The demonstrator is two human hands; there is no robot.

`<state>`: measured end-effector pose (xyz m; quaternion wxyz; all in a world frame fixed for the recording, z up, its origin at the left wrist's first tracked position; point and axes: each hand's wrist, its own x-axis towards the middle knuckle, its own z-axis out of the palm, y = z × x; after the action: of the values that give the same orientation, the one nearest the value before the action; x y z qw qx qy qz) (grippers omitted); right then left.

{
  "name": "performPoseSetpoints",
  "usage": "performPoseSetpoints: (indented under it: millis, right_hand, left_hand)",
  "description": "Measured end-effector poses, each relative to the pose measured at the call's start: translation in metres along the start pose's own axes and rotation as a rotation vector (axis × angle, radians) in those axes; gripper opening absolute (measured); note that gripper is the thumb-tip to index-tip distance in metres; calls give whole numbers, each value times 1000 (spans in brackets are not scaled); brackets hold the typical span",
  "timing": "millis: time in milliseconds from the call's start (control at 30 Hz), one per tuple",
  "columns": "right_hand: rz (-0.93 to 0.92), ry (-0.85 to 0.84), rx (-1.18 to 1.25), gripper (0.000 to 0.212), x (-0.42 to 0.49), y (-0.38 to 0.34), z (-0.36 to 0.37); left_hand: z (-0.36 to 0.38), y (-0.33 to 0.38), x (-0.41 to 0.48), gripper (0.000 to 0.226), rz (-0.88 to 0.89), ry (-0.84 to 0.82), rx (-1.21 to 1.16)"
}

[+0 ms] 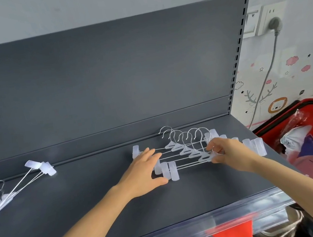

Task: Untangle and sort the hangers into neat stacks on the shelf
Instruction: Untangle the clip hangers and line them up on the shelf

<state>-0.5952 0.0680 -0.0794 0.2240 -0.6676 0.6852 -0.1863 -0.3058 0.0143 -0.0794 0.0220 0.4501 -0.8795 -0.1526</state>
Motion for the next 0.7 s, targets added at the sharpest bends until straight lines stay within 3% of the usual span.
performPoseSetpoints:
  millis: [500,700]
  right_hand:
    - [6,-15,-84,24,1,3,8]
    - [-81,74,-180,25,0,5,16]
  left_hand:
    - [7,9,6,71,33,46,58]
    - [7,13,6,65,43,48,90]
